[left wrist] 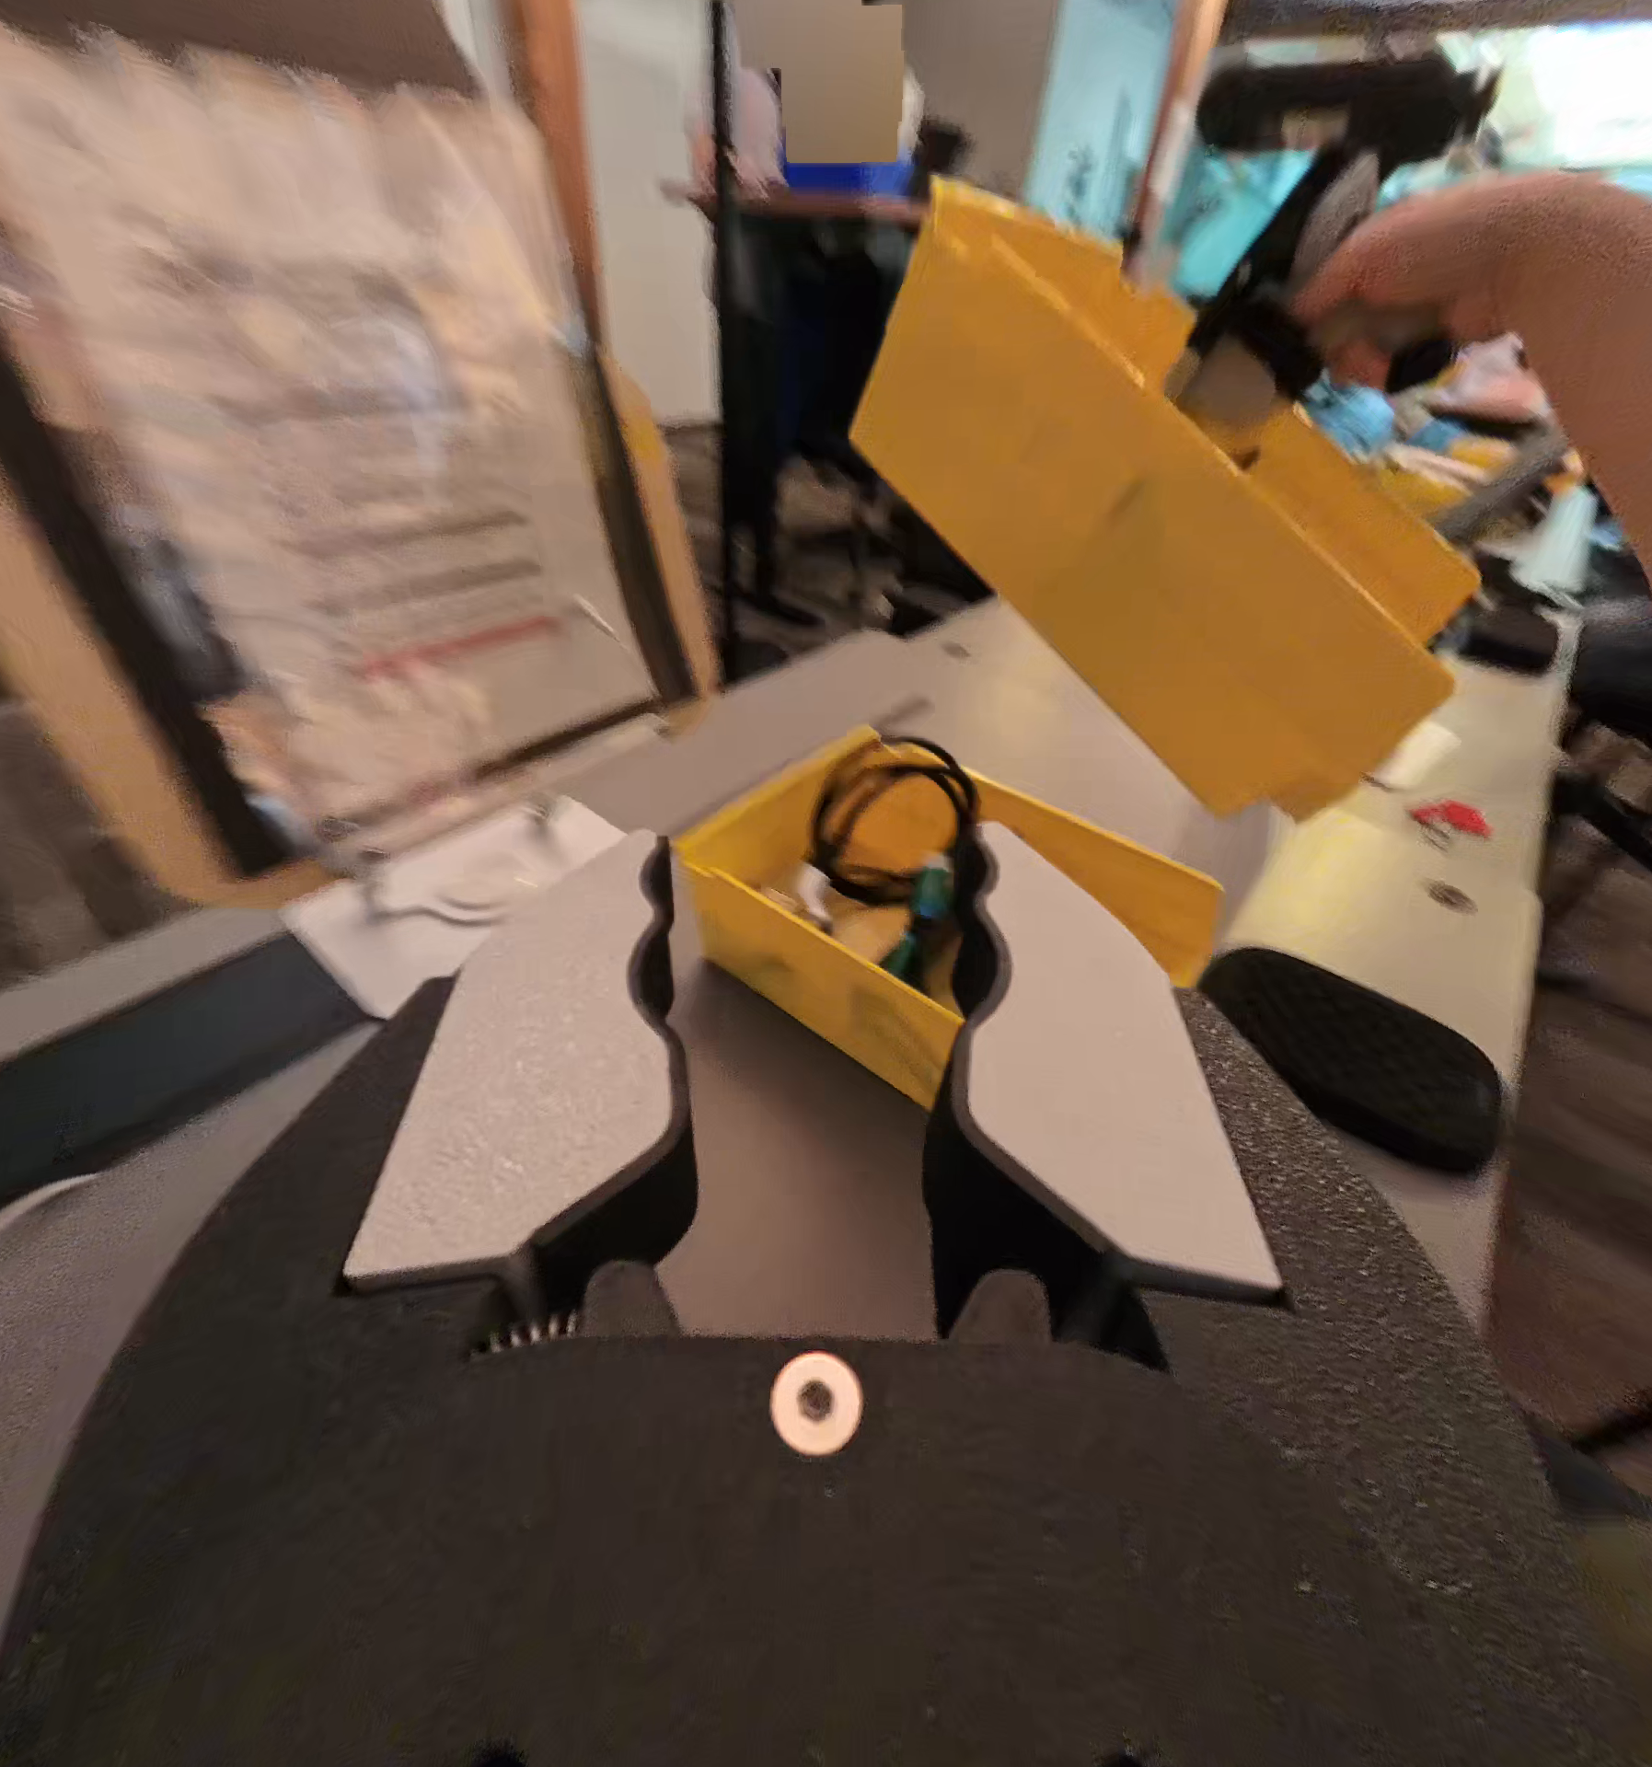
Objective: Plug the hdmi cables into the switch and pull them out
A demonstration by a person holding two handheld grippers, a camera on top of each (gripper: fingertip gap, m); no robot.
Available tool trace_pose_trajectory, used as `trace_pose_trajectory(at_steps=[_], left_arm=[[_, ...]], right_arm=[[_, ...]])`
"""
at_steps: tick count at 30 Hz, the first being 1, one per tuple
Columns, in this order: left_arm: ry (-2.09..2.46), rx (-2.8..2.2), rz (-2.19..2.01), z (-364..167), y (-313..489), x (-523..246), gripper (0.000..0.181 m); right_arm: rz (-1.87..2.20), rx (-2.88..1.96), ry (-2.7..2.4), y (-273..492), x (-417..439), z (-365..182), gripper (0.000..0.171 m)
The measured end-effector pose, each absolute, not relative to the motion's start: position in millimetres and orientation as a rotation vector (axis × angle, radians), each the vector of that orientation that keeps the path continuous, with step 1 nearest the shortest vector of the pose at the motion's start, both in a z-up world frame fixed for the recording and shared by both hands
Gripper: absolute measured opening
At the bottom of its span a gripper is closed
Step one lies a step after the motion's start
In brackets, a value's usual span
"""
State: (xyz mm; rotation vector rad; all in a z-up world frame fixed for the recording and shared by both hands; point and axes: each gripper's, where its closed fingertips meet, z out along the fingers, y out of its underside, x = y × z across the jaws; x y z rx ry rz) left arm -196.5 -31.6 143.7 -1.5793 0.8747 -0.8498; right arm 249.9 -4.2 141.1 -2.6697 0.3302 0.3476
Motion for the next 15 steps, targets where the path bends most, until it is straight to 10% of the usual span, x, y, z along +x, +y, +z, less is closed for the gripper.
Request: trace_pose_trajectory(at_steps=[15], left_arm=[[1.053, -2.071, -0.783, -11, -27, -63, 0.065]], right_arm=[[0.429, -2.804, 0.337, -60, 370, -44, 0.010]])
